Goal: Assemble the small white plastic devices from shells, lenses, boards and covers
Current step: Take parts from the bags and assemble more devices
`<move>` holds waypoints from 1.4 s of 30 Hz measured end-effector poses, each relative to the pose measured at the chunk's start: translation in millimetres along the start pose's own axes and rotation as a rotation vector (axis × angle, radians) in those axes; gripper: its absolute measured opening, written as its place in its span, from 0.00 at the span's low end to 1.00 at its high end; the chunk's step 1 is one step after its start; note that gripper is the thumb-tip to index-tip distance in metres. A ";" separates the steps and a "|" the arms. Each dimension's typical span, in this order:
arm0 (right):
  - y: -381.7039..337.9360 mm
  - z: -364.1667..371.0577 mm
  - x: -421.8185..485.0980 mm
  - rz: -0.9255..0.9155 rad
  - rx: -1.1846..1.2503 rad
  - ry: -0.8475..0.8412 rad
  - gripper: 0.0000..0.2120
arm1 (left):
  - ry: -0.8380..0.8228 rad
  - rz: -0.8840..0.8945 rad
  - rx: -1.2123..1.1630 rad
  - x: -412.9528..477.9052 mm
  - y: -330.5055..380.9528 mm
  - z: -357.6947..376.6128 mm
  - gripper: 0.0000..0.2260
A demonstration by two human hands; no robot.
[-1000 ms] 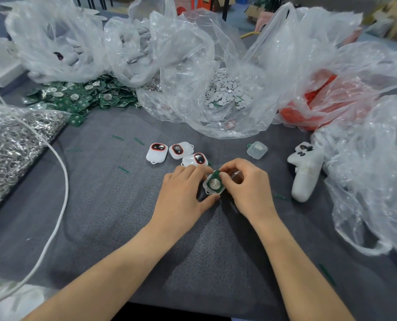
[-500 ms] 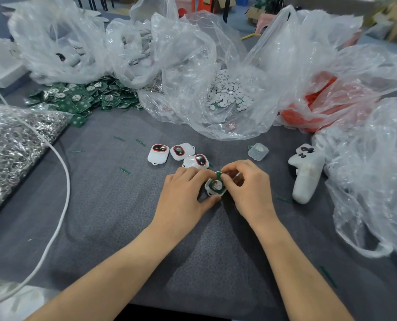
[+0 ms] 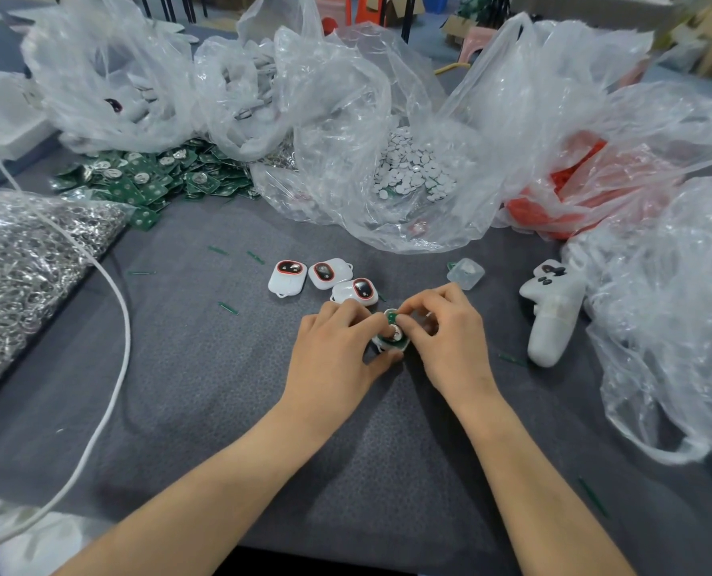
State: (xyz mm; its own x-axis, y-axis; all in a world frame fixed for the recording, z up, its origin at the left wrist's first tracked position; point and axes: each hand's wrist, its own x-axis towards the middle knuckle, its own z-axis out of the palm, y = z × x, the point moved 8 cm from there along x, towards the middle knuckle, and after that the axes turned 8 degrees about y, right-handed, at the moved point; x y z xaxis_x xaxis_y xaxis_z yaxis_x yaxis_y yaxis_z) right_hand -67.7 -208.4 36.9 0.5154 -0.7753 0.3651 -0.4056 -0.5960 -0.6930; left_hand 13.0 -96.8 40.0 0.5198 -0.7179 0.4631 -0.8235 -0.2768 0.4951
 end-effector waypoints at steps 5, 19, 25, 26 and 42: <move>6.1 0.5 1.3 0.072 0.073 -0.028 0.03 | 0.028 0.028 -0.035 -0.6 4.5 1.2 0.10; 18.1 -1.7 0.2 0.255 0.341 -0.129 0.09 | 0.000 0.052 -0.191 -1.5 6.4 3.9 0.11; 15.1 -2.7 0.2 0.233 0.336 -0.108 0.10 | 0.011 0.087 -0.234 -1.9 8.1 5.6 0.10; 15.3 -2.5 0.6 0.235 0.335 -0.106 0.10 | 0.012 0.094 -0.232 -1.9 8.2 5.8 0.10; 1.3 -3.1 0.5 0.040 0.077 -0.101 0.08 | 0.089 -0.015 -0.309 6.6 -5.8 -13.6 0.12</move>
State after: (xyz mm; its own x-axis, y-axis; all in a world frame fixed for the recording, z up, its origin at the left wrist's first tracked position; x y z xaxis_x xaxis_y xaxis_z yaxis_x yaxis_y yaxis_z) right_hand -70.3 -210.3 38.1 0.5753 -0.7706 0.2744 -0.3703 -0.5444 -0.7527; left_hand 24.3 -91.2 50.2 0.5601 -0.6530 0.5097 -0.7150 -0.0702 0.6956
